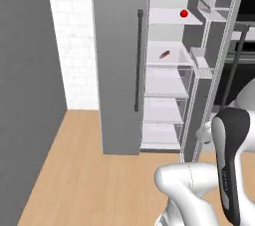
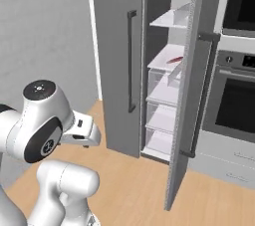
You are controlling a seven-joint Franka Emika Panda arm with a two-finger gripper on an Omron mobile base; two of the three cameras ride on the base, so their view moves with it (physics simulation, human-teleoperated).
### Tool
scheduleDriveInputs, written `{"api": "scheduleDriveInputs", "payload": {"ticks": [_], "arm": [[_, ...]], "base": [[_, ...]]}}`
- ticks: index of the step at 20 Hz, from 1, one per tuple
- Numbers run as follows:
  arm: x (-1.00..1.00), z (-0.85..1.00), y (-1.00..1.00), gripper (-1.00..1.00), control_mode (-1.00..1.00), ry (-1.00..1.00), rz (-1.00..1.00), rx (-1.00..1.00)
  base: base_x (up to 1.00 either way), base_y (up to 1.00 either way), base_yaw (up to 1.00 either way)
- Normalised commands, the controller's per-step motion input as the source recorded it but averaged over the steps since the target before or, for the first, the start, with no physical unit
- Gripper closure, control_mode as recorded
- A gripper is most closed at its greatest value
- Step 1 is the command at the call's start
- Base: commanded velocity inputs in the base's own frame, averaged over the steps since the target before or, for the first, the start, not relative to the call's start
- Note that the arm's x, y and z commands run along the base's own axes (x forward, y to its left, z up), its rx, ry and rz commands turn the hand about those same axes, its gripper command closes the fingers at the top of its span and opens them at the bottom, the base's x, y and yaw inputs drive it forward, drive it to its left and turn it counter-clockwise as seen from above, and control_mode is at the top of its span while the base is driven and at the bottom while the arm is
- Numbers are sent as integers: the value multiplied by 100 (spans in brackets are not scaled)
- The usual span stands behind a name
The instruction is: Place one tomato and one steak in each tupperware on the nearby counter, to pack two identical lunches.
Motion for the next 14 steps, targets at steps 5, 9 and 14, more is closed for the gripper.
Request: {"api": "scheduleDriveInputs", "payload": {"ticks": [5,9,14], "arm": [[0,0,0,-100,100,0,0,0],[0,0,0,-100,100,0,0,0],[0,0,0,-100,100,0,0,0]], "base": [[26,90,-50],[22,97,-38],[62,29,-33]]}}
